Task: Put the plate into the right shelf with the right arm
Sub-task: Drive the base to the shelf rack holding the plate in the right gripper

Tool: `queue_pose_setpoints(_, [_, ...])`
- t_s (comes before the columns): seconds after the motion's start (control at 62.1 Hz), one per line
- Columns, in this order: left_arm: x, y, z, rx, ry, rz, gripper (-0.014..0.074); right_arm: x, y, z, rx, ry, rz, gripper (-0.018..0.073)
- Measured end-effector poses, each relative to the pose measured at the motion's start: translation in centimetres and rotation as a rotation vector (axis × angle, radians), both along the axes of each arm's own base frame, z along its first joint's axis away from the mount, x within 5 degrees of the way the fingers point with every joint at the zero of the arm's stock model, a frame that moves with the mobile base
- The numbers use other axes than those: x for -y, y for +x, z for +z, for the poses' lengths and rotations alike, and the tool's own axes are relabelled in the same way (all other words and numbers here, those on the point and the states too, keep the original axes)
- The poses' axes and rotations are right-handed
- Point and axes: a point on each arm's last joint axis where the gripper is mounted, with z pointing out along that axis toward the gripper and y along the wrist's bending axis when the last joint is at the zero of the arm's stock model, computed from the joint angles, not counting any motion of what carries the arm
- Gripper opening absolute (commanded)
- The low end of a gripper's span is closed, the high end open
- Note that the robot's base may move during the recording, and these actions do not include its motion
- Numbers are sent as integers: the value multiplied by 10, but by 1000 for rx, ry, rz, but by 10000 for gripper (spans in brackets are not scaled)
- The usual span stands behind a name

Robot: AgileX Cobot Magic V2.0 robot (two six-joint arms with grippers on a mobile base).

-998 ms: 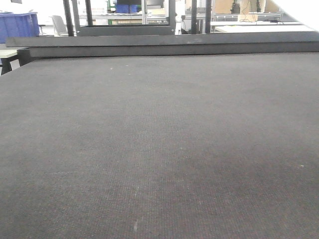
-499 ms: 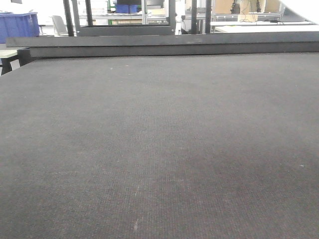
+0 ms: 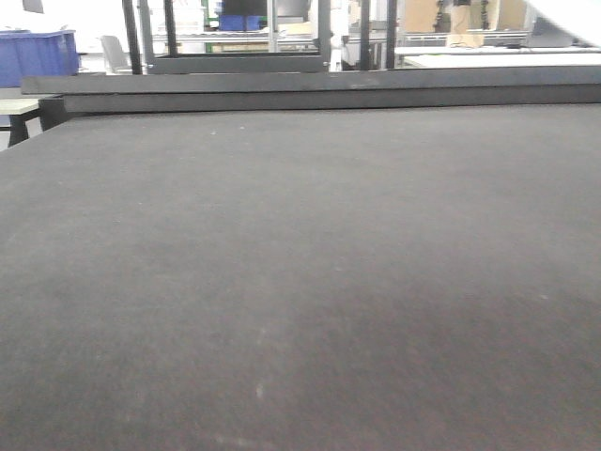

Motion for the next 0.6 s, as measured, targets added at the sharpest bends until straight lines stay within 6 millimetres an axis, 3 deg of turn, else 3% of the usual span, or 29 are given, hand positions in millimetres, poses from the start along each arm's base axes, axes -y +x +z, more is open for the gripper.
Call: queue_pose_setpoints(0.596, [0, 0, 0, 0, 0, 0, -47, 0, 0, 0, 2, -1, -1, 68])
